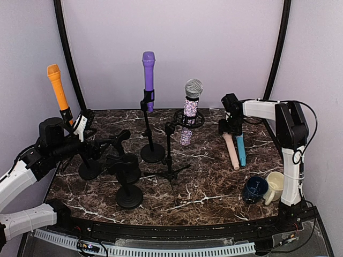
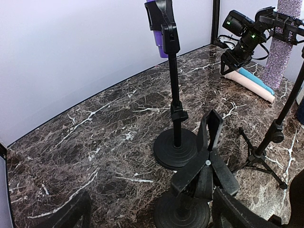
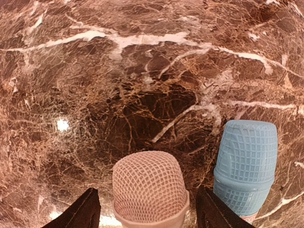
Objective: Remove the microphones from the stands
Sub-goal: Place the microphone at the corner of the board, then hold the microphone stand with the microphone at the center of the board.
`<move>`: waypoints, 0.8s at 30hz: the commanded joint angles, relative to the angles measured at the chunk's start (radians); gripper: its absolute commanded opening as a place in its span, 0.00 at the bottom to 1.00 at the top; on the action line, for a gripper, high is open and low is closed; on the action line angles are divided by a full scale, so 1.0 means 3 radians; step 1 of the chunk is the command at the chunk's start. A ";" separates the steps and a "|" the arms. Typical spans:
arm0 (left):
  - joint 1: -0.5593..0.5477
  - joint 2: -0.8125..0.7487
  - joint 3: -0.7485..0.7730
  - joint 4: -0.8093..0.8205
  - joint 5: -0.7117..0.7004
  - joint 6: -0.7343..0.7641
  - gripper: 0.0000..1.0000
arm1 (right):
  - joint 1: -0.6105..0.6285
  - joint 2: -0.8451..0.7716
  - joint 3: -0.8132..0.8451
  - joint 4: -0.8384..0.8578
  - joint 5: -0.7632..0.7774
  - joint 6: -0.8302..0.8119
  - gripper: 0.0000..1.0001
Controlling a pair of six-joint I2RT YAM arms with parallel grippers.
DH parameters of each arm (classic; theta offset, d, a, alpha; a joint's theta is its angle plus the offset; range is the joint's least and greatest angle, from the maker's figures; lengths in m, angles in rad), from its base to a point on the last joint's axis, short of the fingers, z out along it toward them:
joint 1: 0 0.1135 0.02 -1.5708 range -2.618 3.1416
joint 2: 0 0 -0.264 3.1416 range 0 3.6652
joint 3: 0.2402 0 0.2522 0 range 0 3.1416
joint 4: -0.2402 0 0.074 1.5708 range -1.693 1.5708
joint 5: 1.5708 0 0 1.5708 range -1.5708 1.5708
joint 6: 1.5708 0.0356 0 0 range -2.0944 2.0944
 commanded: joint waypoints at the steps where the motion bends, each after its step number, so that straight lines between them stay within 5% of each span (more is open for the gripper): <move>1: 0.0008 -0.0039 -0.0029 0.0006 0.0027 0.0053 0.89 | 0.0010 0.0016 0.0046 0.0074 -0.0001 -0.0004 0.74; 7: 0.0008 -0.0044 -0.0029 0.0006 0.0026 0.0056 0.89 | 0.0011 -0.0066 0.0036 0.0113 -0.0081 0.0047 0.88; 24: 0.0008 -0.0073 0.0145 0.0044 -0.0201 0.0013 0.89 | 0.0010 -0.0569 -0.0079 0.0153 -0.0259 0.0084 0.98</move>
